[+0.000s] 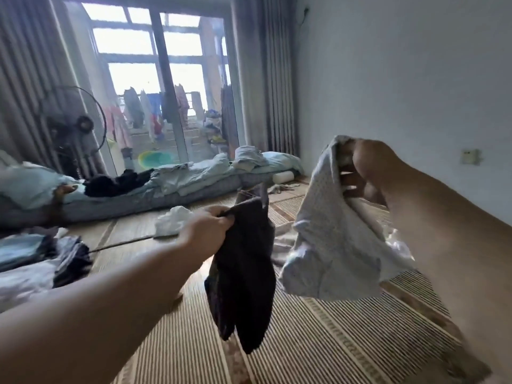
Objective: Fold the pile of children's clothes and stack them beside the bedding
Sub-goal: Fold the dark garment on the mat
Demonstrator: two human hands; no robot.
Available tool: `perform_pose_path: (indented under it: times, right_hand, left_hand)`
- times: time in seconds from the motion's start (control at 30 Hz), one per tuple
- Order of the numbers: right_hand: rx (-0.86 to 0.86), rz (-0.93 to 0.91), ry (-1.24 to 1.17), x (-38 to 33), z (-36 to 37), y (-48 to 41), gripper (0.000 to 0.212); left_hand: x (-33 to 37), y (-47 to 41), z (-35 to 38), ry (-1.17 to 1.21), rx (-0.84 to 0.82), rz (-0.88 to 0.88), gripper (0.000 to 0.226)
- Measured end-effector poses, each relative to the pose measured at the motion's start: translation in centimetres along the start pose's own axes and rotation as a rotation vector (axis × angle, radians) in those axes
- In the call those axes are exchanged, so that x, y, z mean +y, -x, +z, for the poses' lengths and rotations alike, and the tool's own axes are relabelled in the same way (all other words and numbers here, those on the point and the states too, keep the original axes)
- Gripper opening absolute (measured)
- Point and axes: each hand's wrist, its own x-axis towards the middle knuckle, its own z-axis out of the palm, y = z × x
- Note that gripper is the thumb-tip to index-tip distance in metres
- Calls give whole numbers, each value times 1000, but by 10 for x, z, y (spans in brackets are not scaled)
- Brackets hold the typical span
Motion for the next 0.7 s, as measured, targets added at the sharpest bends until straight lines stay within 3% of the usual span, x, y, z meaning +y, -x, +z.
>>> perform_pose_path:
  times: [0.17,0.23,0.43,0.57,0.7]
  right_hand:
    - [-224,-2,-56,-39,76,57,13]
    - [-238,-11,-46,-35,110,77,13]
    - [-352,20,146,40,188,142,15]
    - [-582,19,434,84,221,177,82]
    - [-653,-278,243,64,253,191,105]
  left_hand:
    - [-11,64,-106,-10,58,-76,18]
    - [-19,90,-137,21,86,-138,21]
    - [-46,154,-191,135,167,-222,19]
    - [-50,182,-214,220,94,-195,27]
    - [-42,194,-236,236,-20,-150,30]
